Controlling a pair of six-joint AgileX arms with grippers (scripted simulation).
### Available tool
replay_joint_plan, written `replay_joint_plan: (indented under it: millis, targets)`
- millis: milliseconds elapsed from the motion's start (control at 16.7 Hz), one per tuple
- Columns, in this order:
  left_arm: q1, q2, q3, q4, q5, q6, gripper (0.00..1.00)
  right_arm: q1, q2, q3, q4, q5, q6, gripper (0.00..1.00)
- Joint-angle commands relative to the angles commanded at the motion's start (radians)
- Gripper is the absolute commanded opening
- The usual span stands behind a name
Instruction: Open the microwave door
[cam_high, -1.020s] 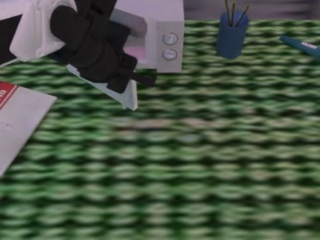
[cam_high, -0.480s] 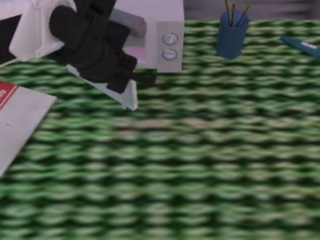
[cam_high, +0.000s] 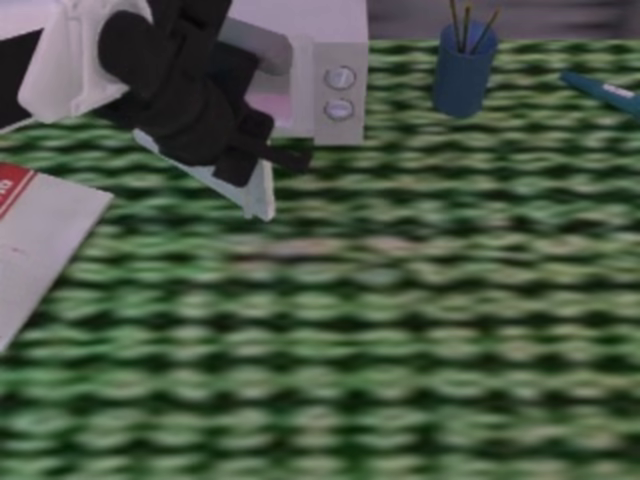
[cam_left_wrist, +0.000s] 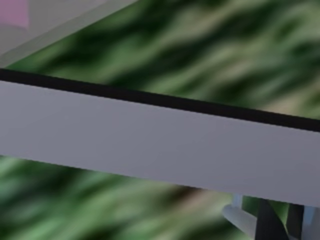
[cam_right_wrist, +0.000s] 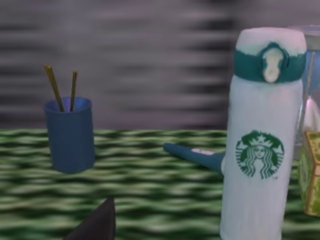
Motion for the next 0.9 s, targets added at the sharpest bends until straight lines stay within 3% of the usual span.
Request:
replay_joint_plan:
  millis: [600,900]
  targets:
    - [0.05,-0.055,-0.071,-0.005,0.082,0.144,0.0,0.0,0.0,0.0,0.0,0.0,0.0,1.0]
    - [0.056,-0.065,-0.073,-0.002,0.089,0.154,0.0,0.0,0.0,0.0,0.0,0.0,0.0,1.0]
